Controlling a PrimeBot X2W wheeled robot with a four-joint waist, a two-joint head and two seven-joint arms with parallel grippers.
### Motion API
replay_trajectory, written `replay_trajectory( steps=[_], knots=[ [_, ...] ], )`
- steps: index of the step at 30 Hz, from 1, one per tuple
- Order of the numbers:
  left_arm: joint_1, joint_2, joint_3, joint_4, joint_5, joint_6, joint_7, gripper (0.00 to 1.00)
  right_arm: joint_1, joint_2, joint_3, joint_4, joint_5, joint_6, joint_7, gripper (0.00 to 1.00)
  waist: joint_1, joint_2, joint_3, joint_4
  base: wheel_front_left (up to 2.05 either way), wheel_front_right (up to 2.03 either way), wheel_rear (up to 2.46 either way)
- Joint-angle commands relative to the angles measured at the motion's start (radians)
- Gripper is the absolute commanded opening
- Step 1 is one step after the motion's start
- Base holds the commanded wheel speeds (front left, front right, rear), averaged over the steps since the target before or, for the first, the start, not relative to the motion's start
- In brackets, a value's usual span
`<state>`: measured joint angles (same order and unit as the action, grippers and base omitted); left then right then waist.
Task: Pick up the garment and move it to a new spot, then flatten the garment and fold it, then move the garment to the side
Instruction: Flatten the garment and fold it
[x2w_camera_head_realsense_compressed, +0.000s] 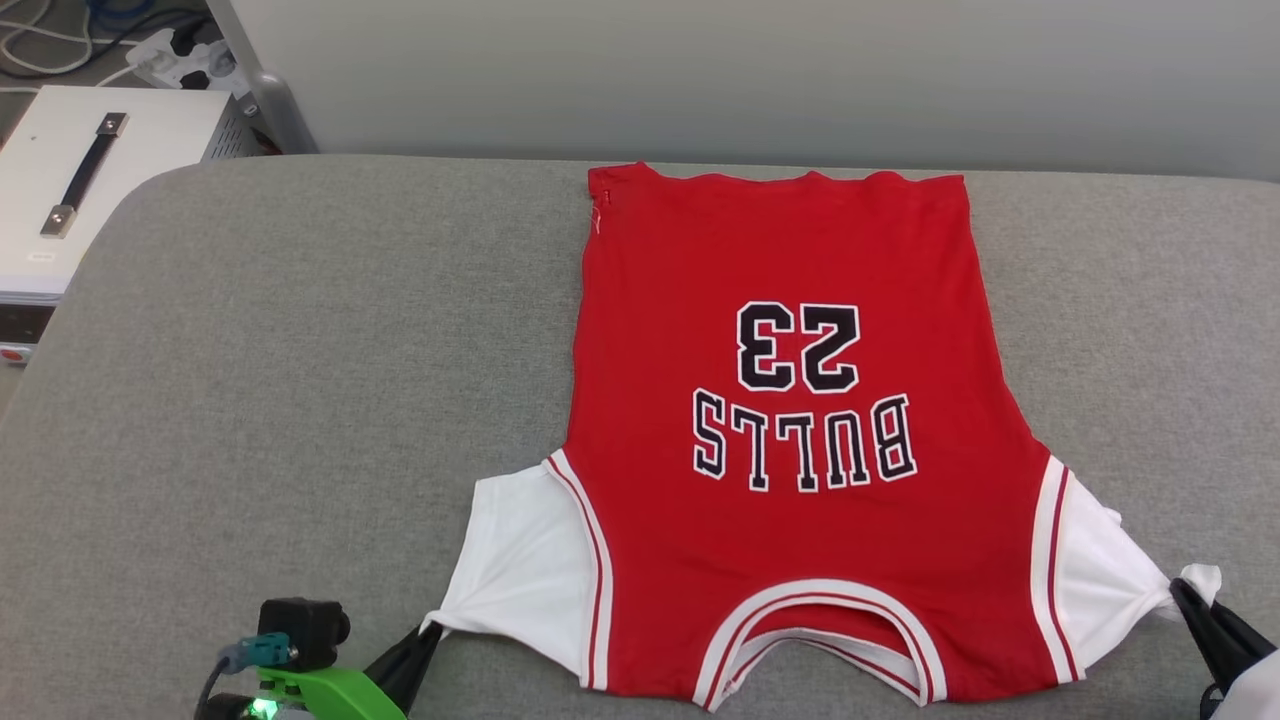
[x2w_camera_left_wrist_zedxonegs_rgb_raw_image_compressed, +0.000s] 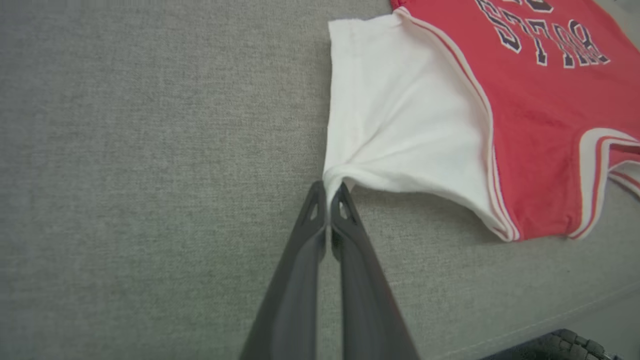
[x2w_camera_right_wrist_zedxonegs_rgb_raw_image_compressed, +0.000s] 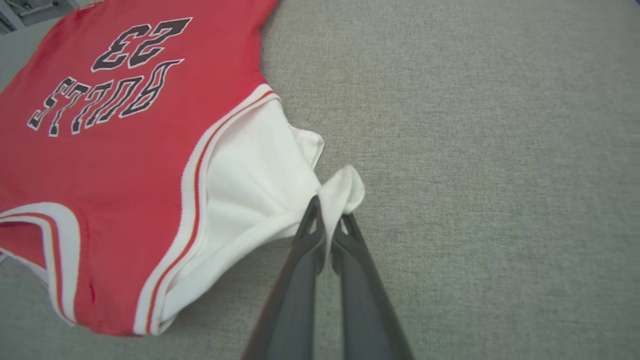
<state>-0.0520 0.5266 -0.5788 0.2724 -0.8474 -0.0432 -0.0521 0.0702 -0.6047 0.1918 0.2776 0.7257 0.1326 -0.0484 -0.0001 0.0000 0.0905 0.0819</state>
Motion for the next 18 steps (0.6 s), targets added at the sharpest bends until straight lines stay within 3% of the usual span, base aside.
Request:
replay_trajectory(
  steps=[1, 7, 8, 14, 18],
  knots=[
    [-0.002, 0.022, -0.013, -0.015, 0.029, 0.01, 0.011, 0.0, 0.019, 0.004, -0.019, -0.016, 0.021, -0.002, 0.038, 1.0, 0.0001, 0.0, 0.006, 0.006, 0.0, 0.0, 0.0],
    [-0.034, 0.023, -0.038, -0.123, 0.058, 0.042, 0.065, 0.0, 0.011, -0.052, -0.104, -0.174, 0.067, -0.002, 0.236, 1.0, 0.0001, 0.0, 0.068, 0.037, 0.0, 0.0, 0.0],
    [-0.055, 0.032, -0.048, -0.209, 0.081, 0.066, 0.094, 0.0, -0.045, -0.055, -0.222, -0.26, 0.146, -0.002, 0.476, 1.0, 0.0001, 0.0, 0.137, 0.068, 0.0, 0.0, 0.0],
    [-0.091, 0.044, -0.072, -0.313, 0.099, 0.083, 0.171, 0.0, -0.246, -0.051, -0.347, -0.342, 0.135, -0.002, 0.863, 1.0, 0.0001, 0.0, 0.244, 0.139, 0.0, 0.0, 0.0],
    [-0.126, 0.036, -0.083, -0.364, 0.11, 0.089, 0.201, 0.0, -0.431, -0.014, -0.402, -0.331, 0.057, -0.002, 1.121, 1.0, 0.0001, 0.0, 0.311, 0.194, 0.0, 0.0, 0.0]
  ],
)
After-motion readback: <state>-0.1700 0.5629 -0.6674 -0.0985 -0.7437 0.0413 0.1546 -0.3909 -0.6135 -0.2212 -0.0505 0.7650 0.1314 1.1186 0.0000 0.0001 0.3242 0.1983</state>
